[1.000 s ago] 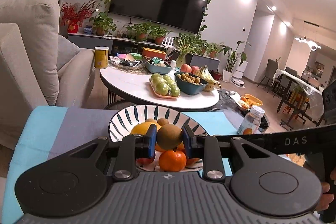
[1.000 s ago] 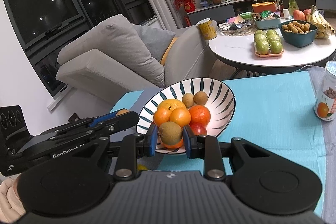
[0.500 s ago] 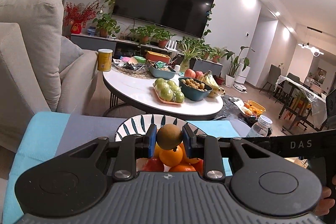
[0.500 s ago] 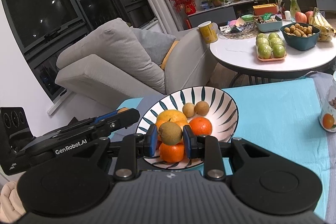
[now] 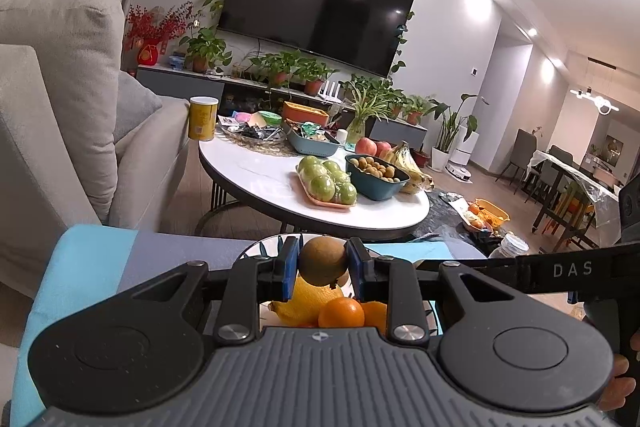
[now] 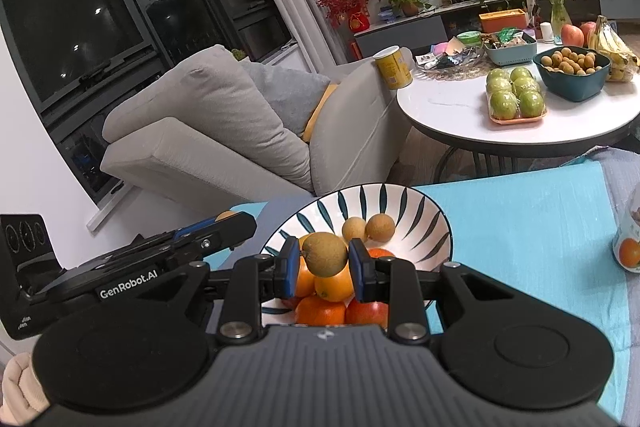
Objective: Organize fruits
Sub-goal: 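Lift and carry the held kiwi over the striped bowl with both tools, then open both tools to drop the kiwi onto the fruit in the bowl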
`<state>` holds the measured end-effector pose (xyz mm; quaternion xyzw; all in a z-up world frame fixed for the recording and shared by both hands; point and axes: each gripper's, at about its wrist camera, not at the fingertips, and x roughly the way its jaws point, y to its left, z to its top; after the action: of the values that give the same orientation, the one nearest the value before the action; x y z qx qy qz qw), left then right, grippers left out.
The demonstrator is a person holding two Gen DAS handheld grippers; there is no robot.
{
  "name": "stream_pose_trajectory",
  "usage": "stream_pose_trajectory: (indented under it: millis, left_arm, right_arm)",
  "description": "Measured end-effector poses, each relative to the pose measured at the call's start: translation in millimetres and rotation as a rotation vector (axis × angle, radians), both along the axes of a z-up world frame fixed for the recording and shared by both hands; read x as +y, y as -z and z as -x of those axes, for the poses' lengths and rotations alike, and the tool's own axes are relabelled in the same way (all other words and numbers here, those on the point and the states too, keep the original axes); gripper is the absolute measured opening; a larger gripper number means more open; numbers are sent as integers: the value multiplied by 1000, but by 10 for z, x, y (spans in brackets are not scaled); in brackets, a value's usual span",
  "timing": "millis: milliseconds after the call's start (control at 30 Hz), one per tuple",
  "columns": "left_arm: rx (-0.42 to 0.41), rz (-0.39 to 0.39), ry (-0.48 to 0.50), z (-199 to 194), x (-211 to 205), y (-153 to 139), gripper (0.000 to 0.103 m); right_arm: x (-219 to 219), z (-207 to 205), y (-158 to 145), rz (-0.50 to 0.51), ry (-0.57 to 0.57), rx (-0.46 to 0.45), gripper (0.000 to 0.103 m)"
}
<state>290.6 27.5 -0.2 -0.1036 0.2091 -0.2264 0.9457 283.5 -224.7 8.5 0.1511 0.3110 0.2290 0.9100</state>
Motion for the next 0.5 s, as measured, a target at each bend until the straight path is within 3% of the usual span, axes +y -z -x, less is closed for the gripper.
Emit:
stream_pose_trajectory:
  millis: [100, 500]
  left_arm:
    - [4, -2, 2, -56, 0, -1, 24]
    - [53, 20, 8, -295, 32, 91, 24]
  right_arm:
    - [-39, -72, 34, -58, -3, 33, 34]
    - [-81, -265, 99, -68, 38, 55, 34]
